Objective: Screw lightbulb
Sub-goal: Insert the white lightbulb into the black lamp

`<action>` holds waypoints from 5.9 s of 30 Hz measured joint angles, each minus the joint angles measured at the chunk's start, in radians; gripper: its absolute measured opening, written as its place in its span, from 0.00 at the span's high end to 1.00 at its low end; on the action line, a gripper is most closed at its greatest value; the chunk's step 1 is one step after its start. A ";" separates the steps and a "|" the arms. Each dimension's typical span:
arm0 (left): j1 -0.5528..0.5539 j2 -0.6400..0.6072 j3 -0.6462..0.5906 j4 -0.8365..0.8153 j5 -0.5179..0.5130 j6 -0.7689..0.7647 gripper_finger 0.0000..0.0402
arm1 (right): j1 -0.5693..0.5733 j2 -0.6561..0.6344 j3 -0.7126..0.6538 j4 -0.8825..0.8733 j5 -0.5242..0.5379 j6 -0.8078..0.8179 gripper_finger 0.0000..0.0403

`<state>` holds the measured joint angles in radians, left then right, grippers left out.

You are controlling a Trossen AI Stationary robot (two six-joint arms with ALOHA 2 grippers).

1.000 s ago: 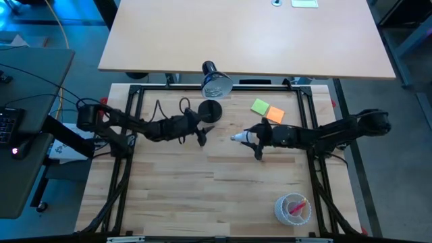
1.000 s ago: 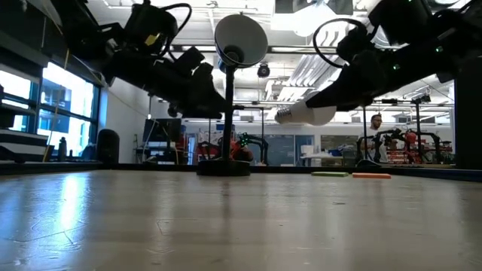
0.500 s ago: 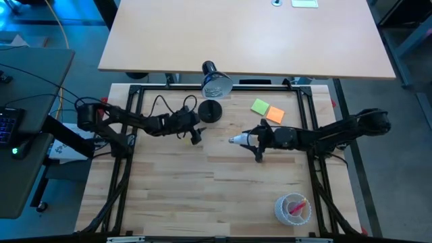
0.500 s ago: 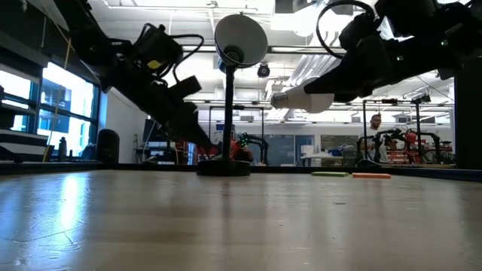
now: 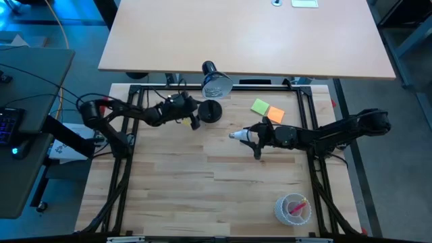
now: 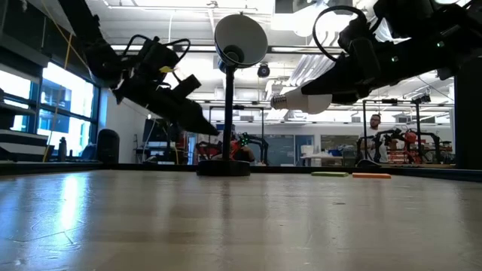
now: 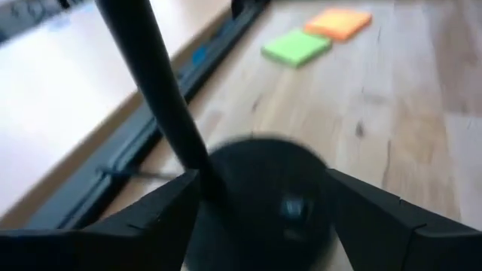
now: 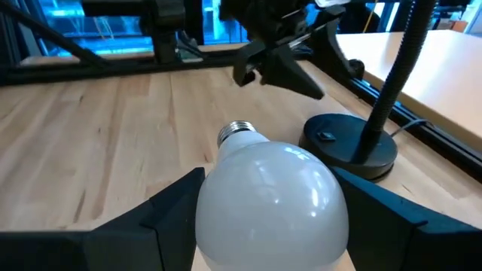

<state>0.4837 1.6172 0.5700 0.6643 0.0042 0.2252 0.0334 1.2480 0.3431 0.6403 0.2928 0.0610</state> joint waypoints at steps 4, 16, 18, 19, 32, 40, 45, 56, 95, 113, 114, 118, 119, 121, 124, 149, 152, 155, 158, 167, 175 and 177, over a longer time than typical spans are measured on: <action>0.027 0.057 0.002 0.148 0.011 0.004 0.29 | 0.001 0.000 0.000 0.003 -0.013 0.040 0.37; 0.033 0.281 0.087 0.438 -0.091 -0.101 0.28 | 0.035 0.000 0.000 0.007 -0.014 0.077 0.37; 0.030 0.307 0.103 0.489 -0.087 -0.126 0.28 | 0.035 0.000 0.000 0.007 -0.014 0.090 0.37; 0.029 0.317 0.110 0.514 -0.086 -0.136 0.28 | 0.035 0.000 0.000 0.007 -0.014 0.095 0.37; 0.035 0.295 0.135 0.599 -0.061 -0.194 0.45 | 0.035 0.000 0.000 -0.001 -0.014 0.115 0.37; 0.028 0.295 0.146 0.553 -0.044 -0.222 0.79 | 0.060 0.000 0.000 0.020 -0.014 0.114 0.37; -0.036 0.269 0.099 0.551 -0.099 -0.213 0.90 | 0.121 0.000 0.032 0.059 -0.004 0.106 0.37; -0.355 0.054 -0.133 0.528 -0.716 -0.153 0.85 | 0.331 0.000 0.362 -0.192 0.337 -0.159 0.37; -0.641 -0.116 -0.178 -0.063 -0.608 -0.384 0.40 | 0.439 0.020 0.557 -0.492 0.487 -0.171 0.37; -0.817 -0.033 -0.165 -0.067 -0.589 -1.235 0.42 | 0.454 0.021 0.557 -0.578 0.476 -0.148 0.37; -0.832 -0.027 -0.150 -0.043 -0.585 -1.207 0.42 | 0.458 0.021 0.557 -0.582 0.477 -0.147 0.37; -0.869 -0.033 -0.102 -0.063 -0.597 -1.074 0.42 | 0.475 0.020 0.557 -0.595 0.485 -0.163 0.37; -0.874 -0.036 -0.093 -0.074 -0.616 -1.046 0.42 | 0.483 0.021 0.556 -0.600 0.485 -0.172 0.37; -0.878 -0.054 -0.078 -0.127 -0.647 -0.999 0.42 | 0.507 0.020 0.555 -0.605 0.488 -0.174 0.37; -0.878 -0.112 -0.064 -0.285 -0.671 -0.971 0.42 | 0.550 0.014 0.555 -0.631 0.488 -0.170 0.37; -0.348 -0.528 -0.114 -0.171 0.028 -0.296 0.41 | 0.676 0.102 0.616 -0.375 0.814 -0.169 0.37; -0.275 -0.560 -0.115 -0.161 0.100 -0.285 0.37 | 0.677 0.140 0.664 -0.435 0.821 -0.174 0.37; -0.211 -0.583 -0.115 -0.089 0.279 -0.305 0.33 | 0.676 0.168 0.705 -0.512 0.824 -0.174 0.37; -0.149 -0.582 -0.115 0.022 0.488 -0.388 0.30 | 0.676 0.175 0.725 -0.547 0.824 -0.174 0.37; -0.105 -0.498 -0.114 0.125 0.609 -0.492 0.27 | 0.673 0.174 0.727 -0.557 0.824 -0.186 0.37; -0.144 -0.374 -0.062 0.233 0.637 -0.495 0.27 | 0.637 0.173 0.727 -0.558 0.821 -0.201 0.37; -0.157 -0.350 -0.044 0.256 0.642 -0.486 0.27 | 0.629 0.173 0.727 -0.564 0.820 -0.200 0.37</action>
<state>0.3263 1.2668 0.5260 0.9204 0.6464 -0.2609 0.6628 1.4207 1.0698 0.0758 1.1126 -0.1394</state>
